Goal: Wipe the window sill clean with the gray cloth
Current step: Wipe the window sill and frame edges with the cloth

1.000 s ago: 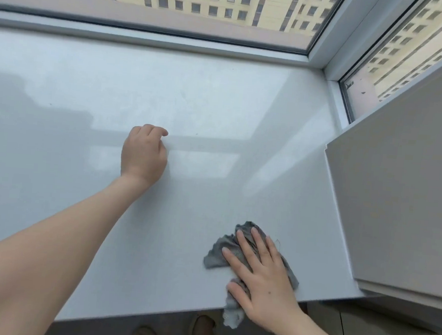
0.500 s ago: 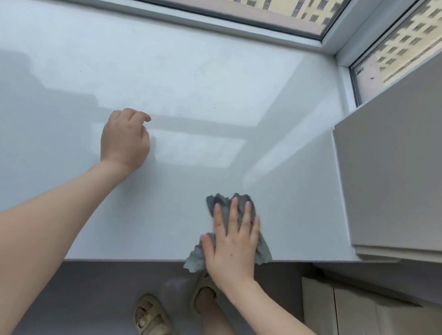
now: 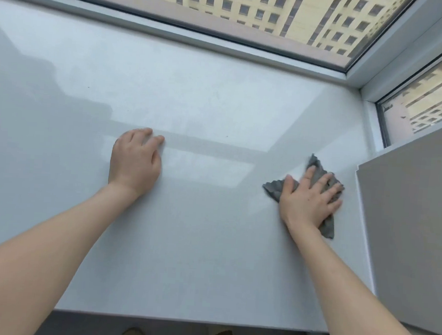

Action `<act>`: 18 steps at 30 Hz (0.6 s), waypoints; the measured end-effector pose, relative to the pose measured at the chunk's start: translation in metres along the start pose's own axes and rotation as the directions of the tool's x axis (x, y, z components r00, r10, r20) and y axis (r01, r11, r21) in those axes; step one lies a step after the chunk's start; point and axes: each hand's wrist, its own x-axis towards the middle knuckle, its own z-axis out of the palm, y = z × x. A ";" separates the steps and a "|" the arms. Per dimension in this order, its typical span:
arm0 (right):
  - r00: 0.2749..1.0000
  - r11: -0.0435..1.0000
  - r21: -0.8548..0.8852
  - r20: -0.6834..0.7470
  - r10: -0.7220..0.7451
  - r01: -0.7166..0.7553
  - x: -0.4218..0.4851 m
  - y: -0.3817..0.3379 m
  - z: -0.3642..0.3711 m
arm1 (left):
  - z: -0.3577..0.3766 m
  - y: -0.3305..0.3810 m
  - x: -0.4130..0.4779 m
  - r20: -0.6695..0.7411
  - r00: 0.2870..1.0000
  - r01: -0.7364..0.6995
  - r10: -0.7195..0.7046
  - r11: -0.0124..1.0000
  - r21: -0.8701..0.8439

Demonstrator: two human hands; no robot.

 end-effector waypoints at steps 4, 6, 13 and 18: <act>0.801 0.802 -0.049 -0.029 -0.598 0.596 -0.061 -0.053 0.019 | 0.008 0.002 0.028 -0.018 1.000 0.012 -0.012 1.000 0.022; 0.567 0.565 -0.049 0.039 -0.823 0.823 -0.064 -0.037 0.015 | 0.012 0.006 0.048 -0.016 1.000 0.023 -0.022 0.999 0.036; 0.838 0.837 -0.069 -0.027 -0.546 0.543 0.129 -0.001 -0.016 | 0.026 0.025 0.093 0.007 1.000 0.016 -0.017 0.997 0.081; 0.982 0.983 -0.036 -0.049 -0.183 0.182 0.194 -0.097 -0.030 | 0.033 0.026 0.091 -0.031 0.999 0.013 -0.009 0.994 0.108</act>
